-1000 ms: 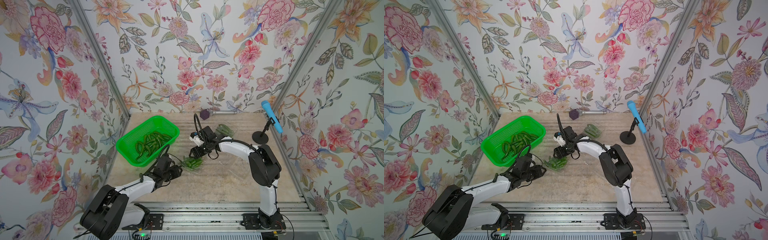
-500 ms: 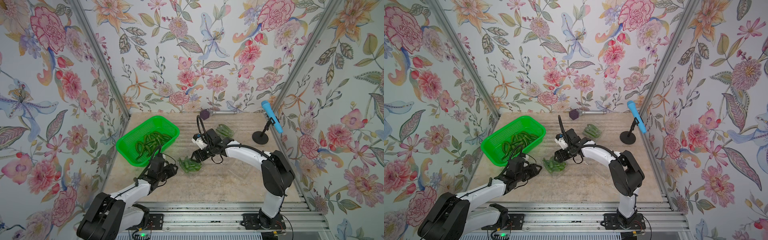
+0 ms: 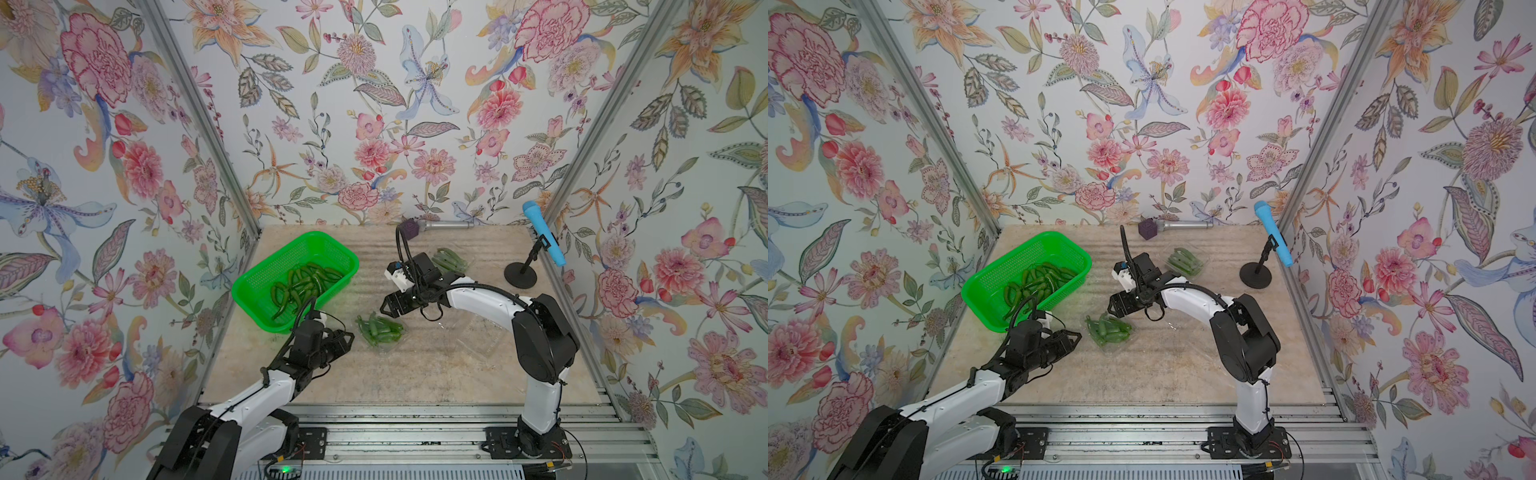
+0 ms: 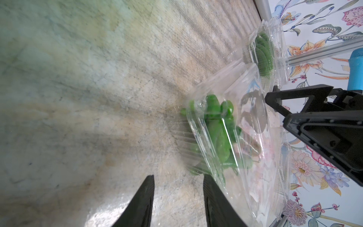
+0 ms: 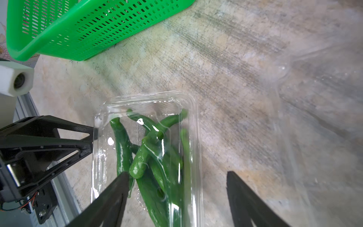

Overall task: Take small green peppers out of containers
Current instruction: Adjust the packing box at the center of the board, then open the packing box at the center of the board.

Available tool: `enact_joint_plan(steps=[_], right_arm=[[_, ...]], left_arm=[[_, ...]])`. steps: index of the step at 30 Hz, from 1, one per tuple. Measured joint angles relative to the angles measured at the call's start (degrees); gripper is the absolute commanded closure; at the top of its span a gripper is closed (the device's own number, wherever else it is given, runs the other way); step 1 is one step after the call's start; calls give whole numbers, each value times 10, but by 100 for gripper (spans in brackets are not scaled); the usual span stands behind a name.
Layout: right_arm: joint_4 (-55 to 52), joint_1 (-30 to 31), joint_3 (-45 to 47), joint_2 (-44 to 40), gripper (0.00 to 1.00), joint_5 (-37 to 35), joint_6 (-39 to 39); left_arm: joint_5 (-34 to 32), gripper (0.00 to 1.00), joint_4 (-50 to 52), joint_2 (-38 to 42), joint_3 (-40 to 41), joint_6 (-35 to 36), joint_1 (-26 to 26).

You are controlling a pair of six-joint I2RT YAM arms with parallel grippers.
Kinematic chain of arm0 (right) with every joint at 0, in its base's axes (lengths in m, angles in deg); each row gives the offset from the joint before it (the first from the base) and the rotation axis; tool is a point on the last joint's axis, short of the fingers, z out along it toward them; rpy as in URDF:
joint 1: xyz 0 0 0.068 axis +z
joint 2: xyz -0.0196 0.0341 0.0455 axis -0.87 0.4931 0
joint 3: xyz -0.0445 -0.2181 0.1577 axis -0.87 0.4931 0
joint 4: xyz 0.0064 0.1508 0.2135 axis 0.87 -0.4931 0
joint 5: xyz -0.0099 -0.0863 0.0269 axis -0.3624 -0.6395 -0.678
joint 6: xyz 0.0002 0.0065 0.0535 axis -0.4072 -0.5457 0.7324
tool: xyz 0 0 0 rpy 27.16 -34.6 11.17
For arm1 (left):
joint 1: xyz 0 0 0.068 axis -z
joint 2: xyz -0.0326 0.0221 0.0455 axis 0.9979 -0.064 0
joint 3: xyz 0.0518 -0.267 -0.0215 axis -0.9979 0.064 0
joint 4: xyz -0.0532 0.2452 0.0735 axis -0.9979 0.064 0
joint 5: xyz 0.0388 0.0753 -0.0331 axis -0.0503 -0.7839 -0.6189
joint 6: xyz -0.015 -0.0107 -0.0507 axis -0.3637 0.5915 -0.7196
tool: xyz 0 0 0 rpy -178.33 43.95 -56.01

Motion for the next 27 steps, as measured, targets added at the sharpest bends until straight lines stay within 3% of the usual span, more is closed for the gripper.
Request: enact_joint_plan(steps=[27], right_arm=[[14,4,-18,16,21,22,13]], left_arm=[[13,56,-38,-17,1,-12,0]])
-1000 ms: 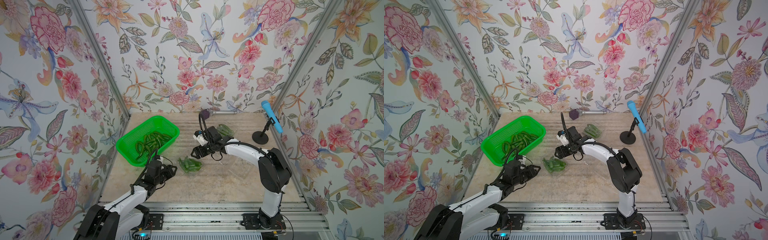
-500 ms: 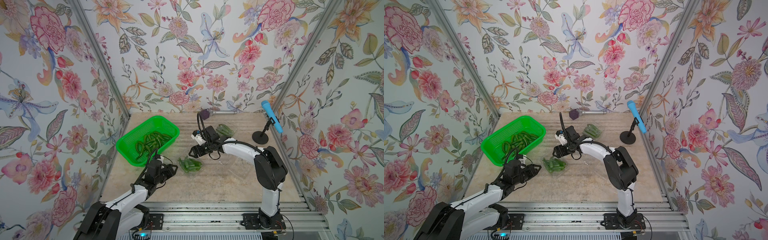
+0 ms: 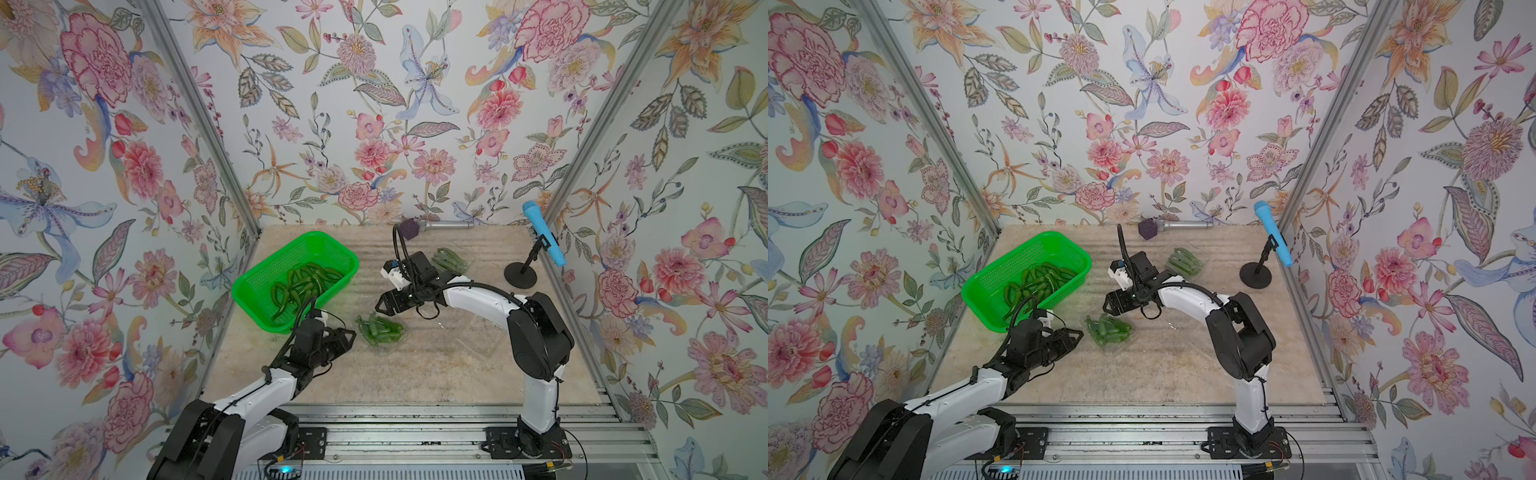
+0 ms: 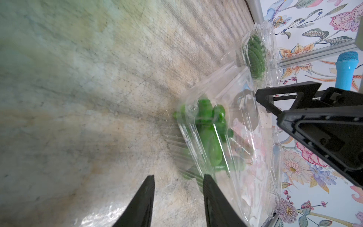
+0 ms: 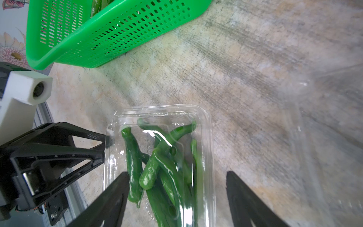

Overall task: Take small green peppers out of containers
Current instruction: Open the packing box at the center of the board.

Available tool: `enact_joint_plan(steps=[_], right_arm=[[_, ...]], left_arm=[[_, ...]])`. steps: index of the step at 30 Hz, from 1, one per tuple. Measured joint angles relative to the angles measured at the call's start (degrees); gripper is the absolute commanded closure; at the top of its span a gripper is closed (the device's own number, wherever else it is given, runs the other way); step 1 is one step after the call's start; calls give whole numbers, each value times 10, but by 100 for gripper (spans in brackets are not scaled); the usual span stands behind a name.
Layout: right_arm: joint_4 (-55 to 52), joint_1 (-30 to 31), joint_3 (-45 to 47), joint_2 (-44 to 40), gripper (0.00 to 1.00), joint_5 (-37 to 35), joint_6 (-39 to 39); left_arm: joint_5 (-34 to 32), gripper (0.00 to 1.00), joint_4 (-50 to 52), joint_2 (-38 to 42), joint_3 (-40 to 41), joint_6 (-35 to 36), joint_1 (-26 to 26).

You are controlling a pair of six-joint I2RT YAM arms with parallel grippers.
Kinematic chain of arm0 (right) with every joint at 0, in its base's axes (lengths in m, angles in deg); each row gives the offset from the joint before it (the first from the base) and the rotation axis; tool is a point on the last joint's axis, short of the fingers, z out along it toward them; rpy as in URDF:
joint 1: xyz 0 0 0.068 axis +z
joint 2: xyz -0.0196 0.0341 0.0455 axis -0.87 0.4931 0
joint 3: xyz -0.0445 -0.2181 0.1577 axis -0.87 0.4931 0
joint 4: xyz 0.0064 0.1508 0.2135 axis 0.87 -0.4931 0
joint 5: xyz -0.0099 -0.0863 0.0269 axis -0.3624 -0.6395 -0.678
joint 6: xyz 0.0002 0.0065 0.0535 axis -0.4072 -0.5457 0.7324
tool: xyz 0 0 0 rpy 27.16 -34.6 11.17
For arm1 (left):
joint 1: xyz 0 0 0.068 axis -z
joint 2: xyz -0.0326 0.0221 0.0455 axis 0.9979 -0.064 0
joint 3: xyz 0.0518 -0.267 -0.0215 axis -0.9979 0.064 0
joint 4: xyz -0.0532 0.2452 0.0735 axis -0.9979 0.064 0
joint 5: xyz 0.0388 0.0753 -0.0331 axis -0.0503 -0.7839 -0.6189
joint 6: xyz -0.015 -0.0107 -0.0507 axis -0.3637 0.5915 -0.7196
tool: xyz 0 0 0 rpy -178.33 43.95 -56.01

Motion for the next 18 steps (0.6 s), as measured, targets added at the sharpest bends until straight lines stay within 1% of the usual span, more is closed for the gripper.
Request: enact_joint_plan(steps=[18], right_arm=[[6,3,0,11,21,4,2]], left_arm=[[2,56,-32,-31,0,-6,0]])
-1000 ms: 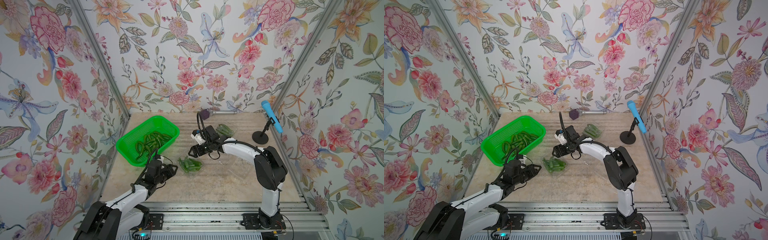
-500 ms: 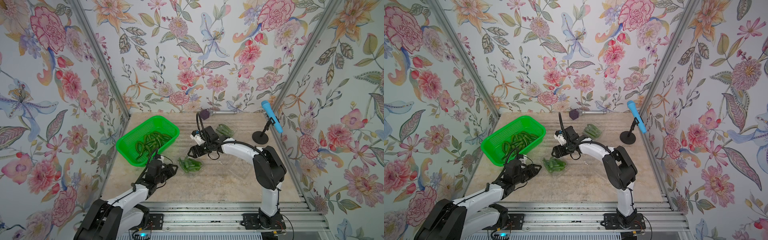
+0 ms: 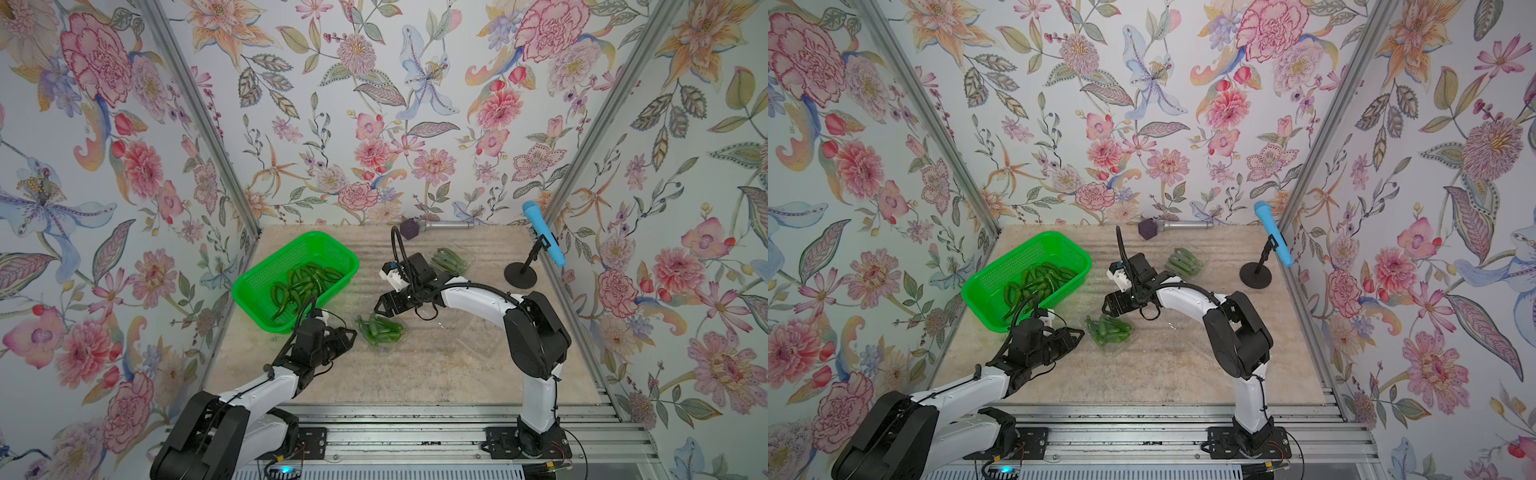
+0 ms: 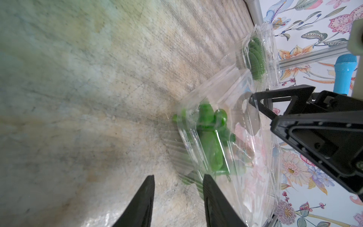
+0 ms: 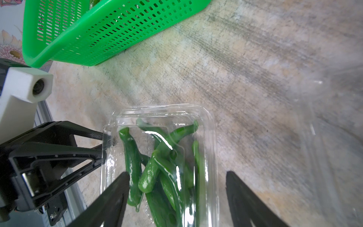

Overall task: Take small green peppers out of containers
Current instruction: Open the packing box at the center of the board.

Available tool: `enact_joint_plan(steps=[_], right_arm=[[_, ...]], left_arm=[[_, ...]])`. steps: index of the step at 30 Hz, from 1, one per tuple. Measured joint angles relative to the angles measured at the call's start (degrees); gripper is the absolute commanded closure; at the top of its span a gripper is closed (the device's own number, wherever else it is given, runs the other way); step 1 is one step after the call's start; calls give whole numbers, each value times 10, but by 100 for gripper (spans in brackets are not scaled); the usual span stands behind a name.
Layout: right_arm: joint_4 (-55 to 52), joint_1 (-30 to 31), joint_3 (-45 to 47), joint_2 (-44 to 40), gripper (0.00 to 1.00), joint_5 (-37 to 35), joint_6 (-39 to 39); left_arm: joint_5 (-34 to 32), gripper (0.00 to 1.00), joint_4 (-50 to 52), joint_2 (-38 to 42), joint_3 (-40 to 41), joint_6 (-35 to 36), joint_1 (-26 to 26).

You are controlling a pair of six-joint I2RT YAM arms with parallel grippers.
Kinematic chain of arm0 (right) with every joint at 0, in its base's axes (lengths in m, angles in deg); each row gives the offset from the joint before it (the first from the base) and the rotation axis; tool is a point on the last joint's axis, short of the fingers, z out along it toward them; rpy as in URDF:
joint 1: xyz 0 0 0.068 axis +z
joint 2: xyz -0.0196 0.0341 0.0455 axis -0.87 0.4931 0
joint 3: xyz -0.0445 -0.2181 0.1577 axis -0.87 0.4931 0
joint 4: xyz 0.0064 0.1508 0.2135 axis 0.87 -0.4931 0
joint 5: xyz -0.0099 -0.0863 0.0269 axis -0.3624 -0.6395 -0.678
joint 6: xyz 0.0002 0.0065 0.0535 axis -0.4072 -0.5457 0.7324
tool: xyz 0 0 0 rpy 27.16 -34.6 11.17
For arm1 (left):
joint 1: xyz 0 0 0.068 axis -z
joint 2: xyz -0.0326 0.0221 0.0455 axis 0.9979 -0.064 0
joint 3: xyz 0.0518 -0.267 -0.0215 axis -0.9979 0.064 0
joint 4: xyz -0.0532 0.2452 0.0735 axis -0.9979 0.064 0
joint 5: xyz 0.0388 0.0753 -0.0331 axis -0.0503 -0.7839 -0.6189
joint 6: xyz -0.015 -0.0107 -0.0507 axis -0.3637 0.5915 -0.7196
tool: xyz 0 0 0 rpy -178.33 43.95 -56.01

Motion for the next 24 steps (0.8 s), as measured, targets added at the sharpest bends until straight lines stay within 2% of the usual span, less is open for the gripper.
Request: enact_joint_plan(steps=[24], right_arm=[[4,0,0,13,22,10,6]], left_arm=[[15,56,-54,-42,1,-19,0]])
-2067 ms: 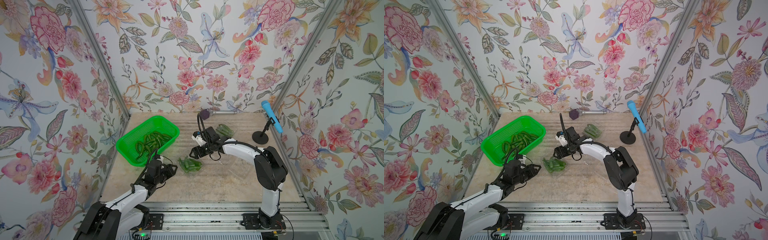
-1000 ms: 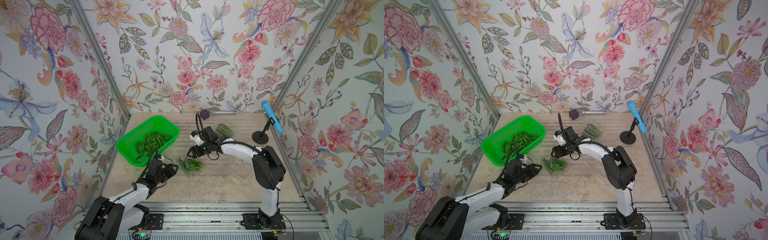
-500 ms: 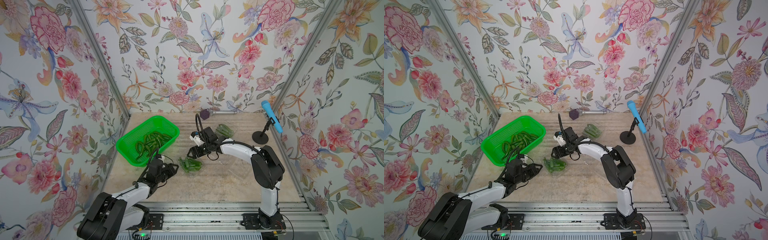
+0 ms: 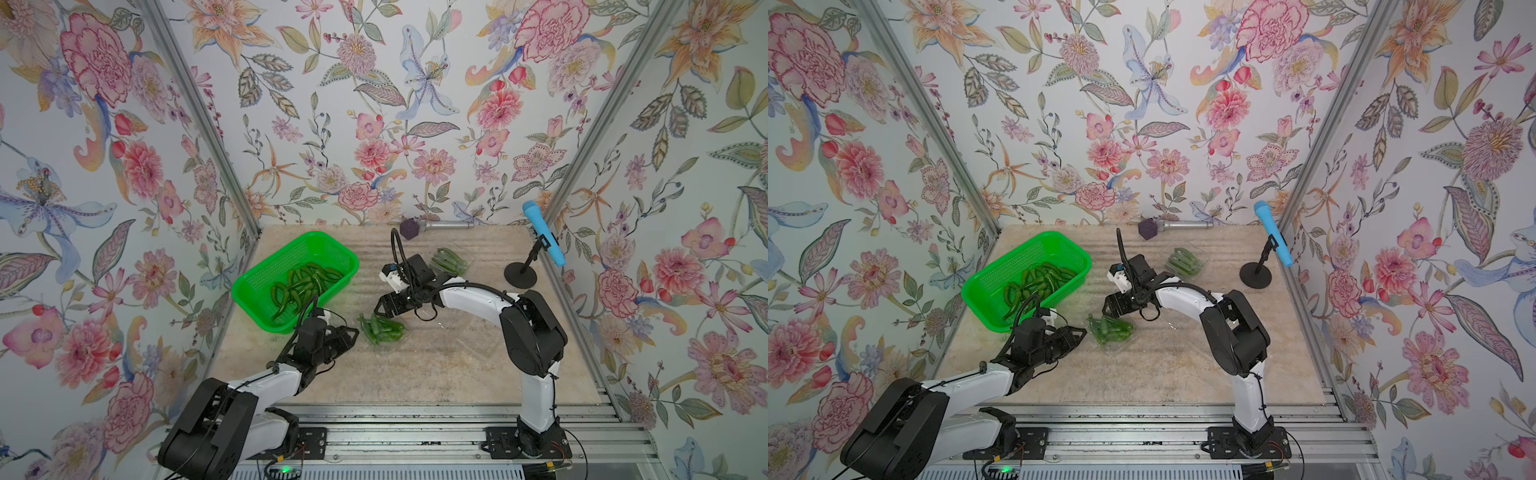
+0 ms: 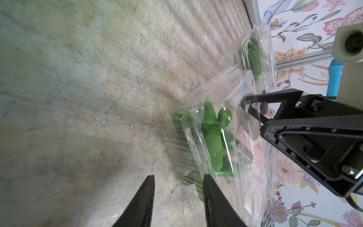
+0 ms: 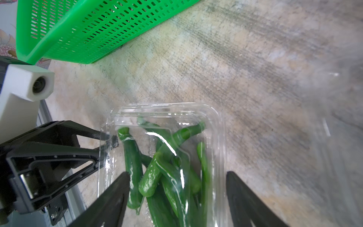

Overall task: Take small green peppers out of containers
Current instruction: Open the packing box at the center of the board.

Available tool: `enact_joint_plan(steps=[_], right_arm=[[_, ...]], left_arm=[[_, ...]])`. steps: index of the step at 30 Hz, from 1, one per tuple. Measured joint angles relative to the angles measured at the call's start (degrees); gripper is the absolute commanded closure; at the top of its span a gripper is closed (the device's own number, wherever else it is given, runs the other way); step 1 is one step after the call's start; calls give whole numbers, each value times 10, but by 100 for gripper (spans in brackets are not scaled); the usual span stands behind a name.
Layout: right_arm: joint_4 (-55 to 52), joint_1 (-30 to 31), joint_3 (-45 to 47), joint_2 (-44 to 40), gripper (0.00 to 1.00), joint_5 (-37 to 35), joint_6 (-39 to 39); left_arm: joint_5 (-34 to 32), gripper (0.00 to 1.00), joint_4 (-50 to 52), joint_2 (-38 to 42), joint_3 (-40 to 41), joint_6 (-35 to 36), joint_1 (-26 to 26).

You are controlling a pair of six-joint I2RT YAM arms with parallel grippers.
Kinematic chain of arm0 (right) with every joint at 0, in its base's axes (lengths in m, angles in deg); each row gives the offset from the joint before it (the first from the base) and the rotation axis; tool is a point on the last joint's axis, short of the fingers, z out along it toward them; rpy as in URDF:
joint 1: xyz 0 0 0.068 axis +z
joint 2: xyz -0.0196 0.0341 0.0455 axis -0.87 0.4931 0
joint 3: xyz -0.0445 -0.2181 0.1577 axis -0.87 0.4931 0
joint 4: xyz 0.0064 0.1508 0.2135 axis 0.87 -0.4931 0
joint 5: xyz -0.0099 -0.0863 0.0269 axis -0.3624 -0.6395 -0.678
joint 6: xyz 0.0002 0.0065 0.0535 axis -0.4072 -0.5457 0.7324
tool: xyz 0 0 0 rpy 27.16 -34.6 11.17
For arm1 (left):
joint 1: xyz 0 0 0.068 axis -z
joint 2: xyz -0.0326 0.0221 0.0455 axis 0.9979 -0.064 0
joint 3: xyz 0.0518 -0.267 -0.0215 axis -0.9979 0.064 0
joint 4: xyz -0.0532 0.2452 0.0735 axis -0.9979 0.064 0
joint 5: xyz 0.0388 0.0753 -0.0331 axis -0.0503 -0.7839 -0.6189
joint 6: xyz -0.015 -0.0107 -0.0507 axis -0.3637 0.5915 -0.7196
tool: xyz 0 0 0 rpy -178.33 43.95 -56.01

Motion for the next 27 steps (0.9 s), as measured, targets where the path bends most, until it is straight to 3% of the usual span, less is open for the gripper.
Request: enact_joint_plan(steps=[27], right_arm=[[0,12,0,17,23,5,8]], left_arm=[[16,57,-120,-68,8,-47,0]])
